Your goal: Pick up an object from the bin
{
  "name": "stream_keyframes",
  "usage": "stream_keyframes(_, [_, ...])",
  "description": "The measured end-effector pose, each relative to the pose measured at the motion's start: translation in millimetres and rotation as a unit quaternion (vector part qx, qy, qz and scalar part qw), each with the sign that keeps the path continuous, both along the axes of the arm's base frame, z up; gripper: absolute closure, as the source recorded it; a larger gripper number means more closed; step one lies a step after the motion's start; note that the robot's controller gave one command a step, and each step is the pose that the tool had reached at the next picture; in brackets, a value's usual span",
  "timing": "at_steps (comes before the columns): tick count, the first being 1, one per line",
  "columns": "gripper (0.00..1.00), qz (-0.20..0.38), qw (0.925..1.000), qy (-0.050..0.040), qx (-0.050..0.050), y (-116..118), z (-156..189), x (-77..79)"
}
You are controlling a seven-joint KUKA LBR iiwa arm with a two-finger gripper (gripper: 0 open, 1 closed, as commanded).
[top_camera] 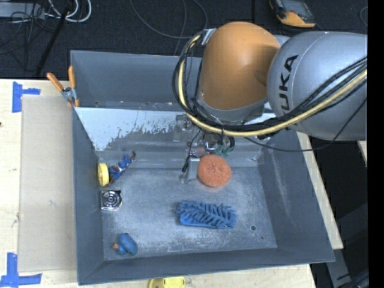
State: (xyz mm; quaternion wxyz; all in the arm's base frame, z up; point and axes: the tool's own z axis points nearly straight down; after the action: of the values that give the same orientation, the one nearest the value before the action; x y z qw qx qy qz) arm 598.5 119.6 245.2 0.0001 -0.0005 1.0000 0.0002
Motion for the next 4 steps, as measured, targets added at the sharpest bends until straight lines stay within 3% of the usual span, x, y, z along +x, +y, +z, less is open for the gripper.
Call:
stream_keyframes(1, [0.0,0.001,1.0,-0.0068,0.002,-4.4,-12.6,-5.8])
stream_keyframes(2, [0.0,0.037,0.9993,0.0004,0.0,-34.7,-57.9,-18.3])
stream_keyframes(3, [0.0,0.058,0.9983,0.0011,0.0,-55.8,-72.4,-35.5])
stream_keyframes(4, [0.0,0.11,0.9939,-0.0023,0.0,-63.8,-134.4,-34.6])
